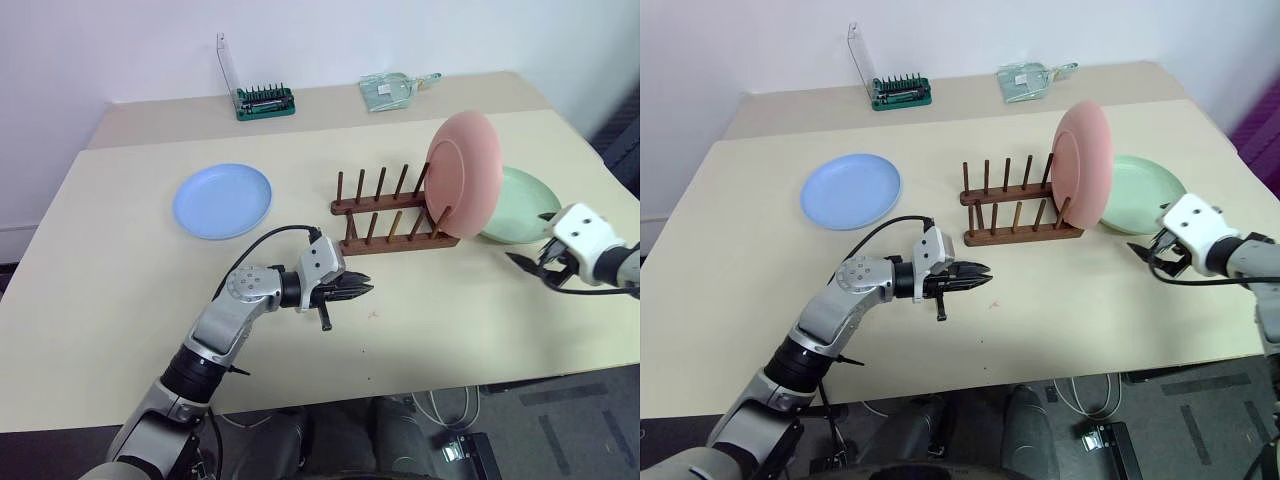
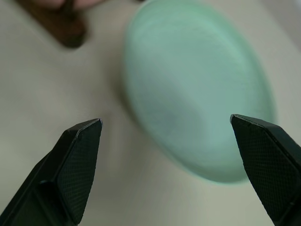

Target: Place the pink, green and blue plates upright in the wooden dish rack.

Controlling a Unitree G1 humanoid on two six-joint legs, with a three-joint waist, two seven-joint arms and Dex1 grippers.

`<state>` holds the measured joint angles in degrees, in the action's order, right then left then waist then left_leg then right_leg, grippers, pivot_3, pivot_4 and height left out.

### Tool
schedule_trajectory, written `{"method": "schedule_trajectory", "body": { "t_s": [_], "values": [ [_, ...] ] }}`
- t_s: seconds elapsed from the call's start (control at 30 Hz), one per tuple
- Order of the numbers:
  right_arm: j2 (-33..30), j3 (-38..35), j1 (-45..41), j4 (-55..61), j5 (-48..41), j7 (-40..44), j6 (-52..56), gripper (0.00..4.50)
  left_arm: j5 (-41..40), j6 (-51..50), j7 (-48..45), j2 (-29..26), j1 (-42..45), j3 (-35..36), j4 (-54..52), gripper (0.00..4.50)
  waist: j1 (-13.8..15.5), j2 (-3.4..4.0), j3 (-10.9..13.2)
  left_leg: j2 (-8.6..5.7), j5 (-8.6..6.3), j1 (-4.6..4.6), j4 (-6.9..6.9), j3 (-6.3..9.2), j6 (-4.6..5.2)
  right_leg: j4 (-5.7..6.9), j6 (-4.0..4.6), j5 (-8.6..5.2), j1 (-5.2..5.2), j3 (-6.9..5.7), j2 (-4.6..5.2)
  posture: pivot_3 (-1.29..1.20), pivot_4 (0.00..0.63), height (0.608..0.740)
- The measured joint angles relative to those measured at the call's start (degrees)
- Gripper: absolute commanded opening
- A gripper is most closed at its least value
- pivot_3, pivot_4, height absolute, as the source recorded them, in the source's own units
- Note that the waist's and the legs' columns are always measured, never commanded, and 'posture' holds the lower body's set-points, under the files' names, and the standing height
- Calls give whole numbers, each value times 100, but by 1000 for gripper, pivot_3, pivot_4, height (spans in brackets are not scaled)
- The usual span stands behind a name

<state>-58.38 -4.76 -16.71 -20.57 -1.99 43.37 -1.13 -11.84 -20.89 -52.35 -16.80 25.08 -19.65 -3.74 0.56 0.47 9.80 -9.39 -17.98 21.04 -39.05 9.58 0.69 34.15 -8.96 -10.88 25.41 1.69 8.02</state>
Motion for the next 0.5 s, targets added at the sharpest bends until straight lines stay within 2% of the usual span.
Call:
{"method": "schedule_trajectory", "body": {
  "t_s": [0.07, 0.17, 0.27, 0.3, 0.4, 0.5],
  "values": [
    [165, 251, -360, -467, 371, -189, -365, 4450, 3, 1, 8, -4, 2, 2, 36, 557, 7, -2, 1, 3, 0, -1, 1, 1, -1, -1, 3, 2, 0, 0, -4, 0, 150, 738],
    [382, 548, -766, -1081, 758, -445, -831, 3623, 7, 6, 13, -14, -12, 5, 33, 557, 15, -2, 1, 4, 0, -1, 1, 1, -1, -2, 7, 4, 0, 0, -5, 0, 150, 738],
    [499, 742, -1098, -1670, 1047, -611, -1215, 2128, 8, 6, 29, -13, -22, 3, 21, 557, 19, -3, 1, 4, 1, -2, 1, 2, -2, -2, 9, 6, -2, 0, -6, 0, 150, 738],
    [540, 792, -1168, -1821, 1109, -645, -1330, 1479, 9, 5, 52, -27, -29, 5, 19, 557, 21, -3, 1, 5, 1, -2, 1, 5, -2, -2, 9, 7, -2, 0, -8, 0, 150, 738],
    [555, 868, -1215, -2043, 1264, -769, -1553, 37, 10, 5, 119, -54, -48, 7, 2, 557, 23, -3, 1, 4, 1, -1, 1, 5, -2, -2, 9, 7, -2, 0, -8, 0, 150, 738],
    [478, 778, -1134, -1987, 1303, -985, -1588, 37, 10, 1, 173, -80, -102, 10, -71, 557, 25, -1, 1, 5, 1, 0, 4, 8, -3, -1, 9, 7, 1, 1, -10, 0, 150, 738]
  ]
}}
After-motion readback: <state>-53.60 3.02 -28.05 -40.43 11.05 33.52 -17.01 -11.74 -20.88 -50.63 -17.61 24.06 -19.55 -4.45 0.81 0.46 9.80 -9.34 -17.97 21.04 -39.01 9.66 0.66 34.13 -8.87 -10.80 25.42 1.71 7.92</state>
